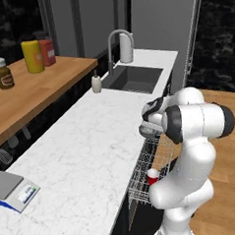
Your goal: Pick up the cup and bowl from the counter, place them in the dishwasher, and close the dishwasher door.
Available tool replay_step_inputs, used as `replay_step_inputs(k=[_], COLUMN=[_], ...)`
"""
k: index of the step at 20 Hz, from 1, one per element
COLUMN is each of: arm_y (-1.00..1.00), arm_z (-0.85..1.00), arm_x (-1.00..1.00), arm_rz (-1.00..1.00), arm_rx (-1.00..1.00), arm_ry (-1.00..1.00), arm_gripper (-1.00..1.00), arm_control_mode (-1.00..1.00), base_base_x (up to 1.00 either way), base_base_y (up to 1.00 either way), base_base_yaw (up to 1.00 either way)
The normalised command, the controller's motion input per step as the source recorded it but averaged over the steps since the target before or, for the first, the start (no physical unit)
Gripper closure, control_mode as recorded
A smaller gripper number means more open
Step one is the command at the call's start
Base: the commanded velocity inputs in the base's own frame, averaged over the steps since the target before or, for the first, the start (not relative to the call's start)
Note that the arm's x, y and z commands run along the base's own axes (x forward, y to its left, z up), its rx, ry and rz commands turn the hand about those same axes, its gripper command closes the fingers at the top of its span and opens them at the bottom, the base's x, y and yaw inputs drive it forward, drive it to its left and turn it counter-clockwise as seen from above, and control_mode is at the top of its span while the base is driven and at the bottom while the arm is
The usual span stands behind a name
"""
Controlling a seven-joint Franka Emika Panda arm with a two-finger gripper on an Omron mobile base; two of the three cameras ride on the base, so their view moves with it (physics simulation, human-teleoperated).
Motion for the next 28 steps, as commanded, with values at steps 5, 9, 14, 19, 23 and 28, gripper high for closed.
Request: replay_step_inputs(k=[5, 9, 14, 19, 23, 28], arm_y=[-1.0, -0.91, -0.74, -0.58, -0.1, 0.0], arm_z=[0.04, -0.5, -0.84, -0.64, -0.4, -0.21], arm_x=[-1.0, -0.62, -0.02, 0.15, 0.5, 0.7], arm_rz=[-0.11, -0.01, 0.02, 0.01, 0.02, 0.0], arm_rx=[0.02, 0.03, 0.2, 0.27, 0.18, 0.02], arm_ry=[0.0, -0.05, -0.11, -0.11, -0.03, 0.0], arm_gripper=[1.0, 1.0, 1.0, 1.0, 1.0, 1.0], arm_control_mode=[-1.0, -1.0, -1.0, -1.0, -1.0, -1.0], base_base_x=[0.0, 0.0, 0.0, 0.0, 0.0, 0.0], base_base_y=[0.0, 0.0, 0.0, 0.0, 0.0, 0.0], base_base_yaw=[0.0, 0.0, 0.0, 0.0, 0.0, 0.0])
